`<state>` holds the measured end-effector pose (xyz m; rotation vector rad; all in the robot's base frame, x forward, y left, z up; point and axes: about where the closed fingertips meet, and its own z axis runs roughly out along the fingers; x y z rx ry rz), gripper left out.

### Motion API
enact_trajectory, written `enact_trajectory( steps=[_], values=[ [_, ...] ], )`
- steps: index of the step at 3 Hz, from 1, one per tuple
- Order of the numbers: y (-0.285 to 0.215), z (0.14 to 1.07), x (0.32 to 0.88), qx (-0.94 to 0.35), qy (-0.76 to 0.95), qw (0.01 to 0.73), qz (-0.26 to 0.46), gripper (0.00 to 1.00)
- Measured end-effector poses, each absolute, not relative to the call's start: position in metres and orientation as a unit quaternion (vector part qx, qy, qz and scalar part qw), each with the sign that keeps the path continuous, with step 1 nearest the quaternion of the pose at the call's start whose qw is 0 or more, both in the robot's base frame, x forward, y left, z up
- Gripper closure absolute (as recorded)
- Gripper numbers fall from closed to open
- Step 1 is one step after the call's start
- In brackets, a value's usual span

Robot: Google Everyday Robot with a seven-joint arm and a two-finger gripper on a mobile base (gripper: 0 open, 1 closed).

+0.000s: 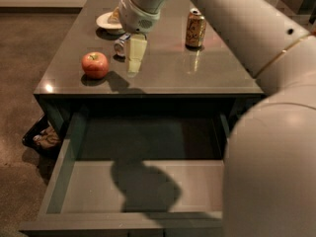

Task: Place apple into top drawer

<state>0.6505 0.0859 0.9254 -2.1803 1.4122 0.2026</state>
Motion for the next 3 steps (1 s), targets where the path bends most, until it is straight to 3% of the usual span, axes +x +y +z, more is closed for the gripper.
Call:
enact_trajectory(
  steps=[2,3],
  values=[
    [0.156,0.919,0.679,-0.851,0.424,0.287,0.12,0.0],
    [0.156,0.919,0.679,-0.851,0.424,0.287,0.12,0.0]
  ],
)
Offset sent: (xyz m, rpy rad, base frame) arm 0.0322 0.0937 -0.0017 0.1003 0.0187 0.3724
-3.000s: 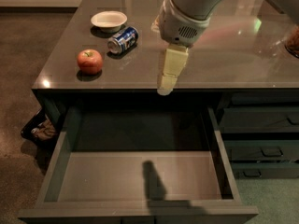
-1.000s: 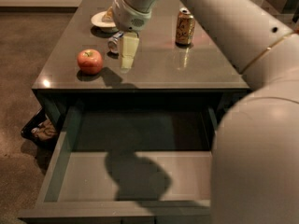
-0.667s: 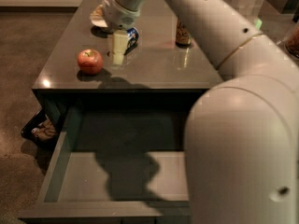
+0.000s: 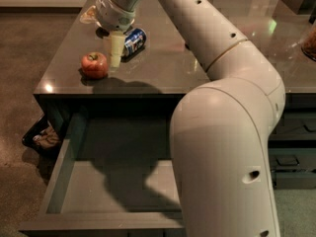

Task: Place apple into top drawer

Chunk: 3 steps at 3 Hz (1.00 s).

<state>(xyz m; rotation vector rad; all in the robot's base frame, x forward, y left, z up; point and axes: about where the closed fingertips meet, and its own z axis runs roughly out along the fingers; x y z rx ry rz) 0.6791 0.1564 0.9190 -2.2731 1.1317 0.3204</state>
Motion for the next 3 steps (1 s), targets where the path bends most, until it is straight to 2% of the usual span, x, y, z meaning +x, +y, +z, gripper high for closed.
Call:
enact_trajectory(
  steps=[2,3],
  values=[
    [0.213,0.865,0.654,-0.848,0.394,0.276,0.224,0.0],
    [0.214,0.865,0.654,-0.848,0.394,0.276,0.224,0.0]
  ],
)
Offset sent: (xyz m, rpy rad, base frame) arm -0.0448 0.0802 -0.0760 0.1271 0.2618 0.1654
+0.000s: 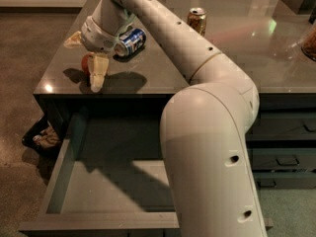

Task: Place apple into top drawer

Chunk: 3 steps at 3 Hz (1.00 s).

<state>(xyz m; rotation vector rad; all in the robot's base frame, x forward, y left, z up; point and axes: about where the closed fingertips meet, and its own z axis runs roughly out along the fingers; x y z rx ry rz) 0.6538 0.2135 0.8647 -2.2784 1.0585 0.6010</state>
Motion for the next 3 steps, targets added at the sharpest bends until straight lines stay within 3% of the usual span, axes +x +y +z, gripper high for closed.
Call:
enact_trajectory(
  steps=[3],
  values=[
    [0.2168,0.8551,0.6604,-0.855,0.435,0.225,0.17,0.0]
  ],
)
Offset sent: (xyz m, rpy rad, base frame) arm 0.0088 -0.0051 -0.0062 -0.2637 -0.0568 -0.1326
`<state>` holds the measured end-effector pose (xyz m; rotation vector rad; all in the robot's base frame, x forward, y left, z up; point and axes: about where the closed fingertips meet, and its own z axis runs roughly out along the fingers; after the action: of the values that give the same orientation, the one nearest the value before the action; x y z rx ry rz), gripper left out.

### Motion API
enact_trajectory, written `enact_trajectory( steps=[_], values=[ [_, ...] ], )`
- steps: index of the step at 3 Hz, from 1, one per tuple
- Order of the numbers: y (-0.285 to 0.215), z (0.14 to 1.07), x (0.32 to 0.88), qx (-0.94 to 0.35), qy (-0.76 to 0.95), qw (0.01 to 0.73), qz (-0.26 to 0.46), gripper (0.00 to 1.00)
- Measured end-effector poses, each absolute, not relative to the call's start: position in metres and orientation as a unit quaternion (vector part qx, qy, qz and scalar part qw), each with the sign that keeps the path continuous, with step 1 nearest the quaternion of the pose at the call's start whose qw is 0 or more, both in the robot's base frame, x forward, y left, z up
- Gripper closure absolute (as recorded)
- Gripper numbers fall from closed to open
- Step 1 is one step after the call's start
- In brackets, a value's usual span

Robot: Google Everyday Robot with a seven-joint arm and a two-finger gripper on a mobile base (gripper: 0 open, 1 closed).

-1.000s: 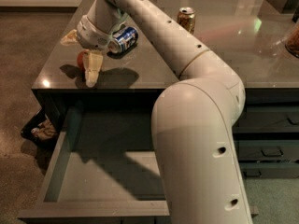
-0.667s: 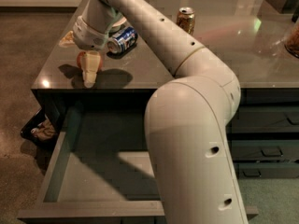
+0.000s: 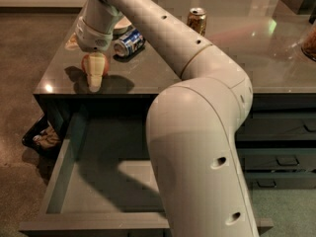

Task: Place apple into top drawer

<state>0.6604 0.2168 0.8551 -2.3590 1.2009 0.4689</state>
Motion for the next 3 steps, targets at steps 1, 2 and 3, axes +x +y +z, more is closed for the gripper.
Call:
enact_trajectory(
  steps=[1,2,3],
  values=[
    [0.2196,0.8501,0.6614,-0.859,0.444,0.201,0.155,0.0],
    [0.2196,0.8501,0.6614,-0.859,0.444,0.201,0.155,0.0],
    [0.2119,0.8466,0.6682,-0.86,0.453,0.19,0.14,0.0]
  ],
)
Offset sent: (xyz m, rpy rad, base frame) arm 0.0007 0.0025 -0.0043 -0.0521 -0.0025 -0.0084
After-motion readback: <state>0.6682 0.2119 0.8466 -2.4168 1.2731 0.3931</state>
